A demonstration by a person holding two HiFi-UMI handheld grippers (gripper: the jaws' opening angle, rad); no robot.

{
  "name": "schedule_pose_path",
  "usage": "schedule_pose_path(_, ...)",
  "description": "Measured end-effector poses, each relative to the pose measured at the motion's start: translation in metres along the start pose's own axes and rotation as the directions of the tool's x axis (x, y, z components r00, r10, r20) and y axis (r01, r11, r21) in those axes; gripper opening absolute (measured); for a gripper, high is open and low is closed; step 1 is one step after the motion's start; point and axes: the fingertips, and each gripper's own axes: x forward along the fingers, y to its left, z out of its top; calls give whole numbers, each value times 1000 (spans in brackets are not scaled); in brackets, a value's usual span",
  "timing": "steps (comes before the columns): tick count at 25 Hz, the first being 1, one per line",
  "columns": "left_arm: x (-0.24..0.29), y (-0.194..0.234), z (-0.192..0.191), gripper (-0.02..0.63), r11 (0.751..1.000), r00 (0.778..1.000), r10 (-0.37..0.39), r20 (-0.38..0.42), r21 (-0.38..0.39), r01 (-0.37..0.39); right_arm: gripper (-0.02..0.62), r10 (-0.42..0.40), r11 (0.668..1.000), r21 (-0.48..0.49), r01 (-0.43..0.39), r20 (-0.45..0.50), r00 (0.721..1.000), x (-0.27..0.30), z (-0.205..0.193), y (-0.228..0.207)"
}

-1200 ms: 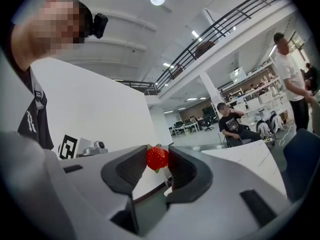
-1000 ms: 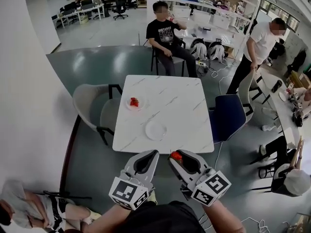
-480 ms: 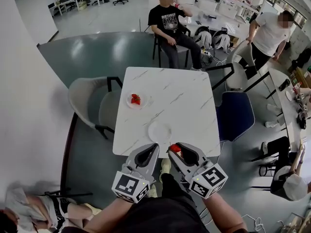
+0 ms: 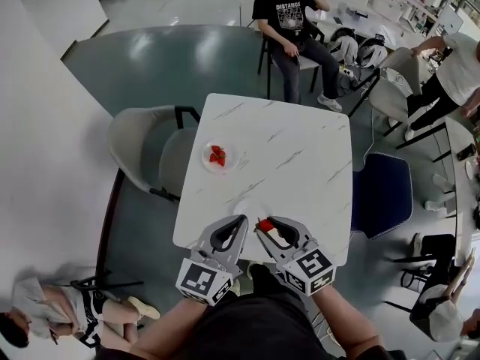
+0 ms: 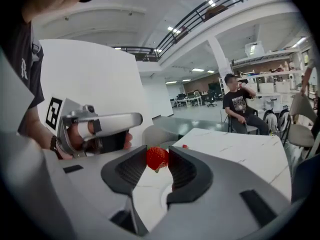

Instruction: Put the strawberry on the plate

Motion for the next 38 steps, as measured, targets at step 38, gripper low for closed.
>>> schedule_pose_path(38, 65, 90, -155, 11, 998, 970, -3, -244, -69, -14, 138, -86, 955, -282, -96, -570, 817, 144, -222, -77)
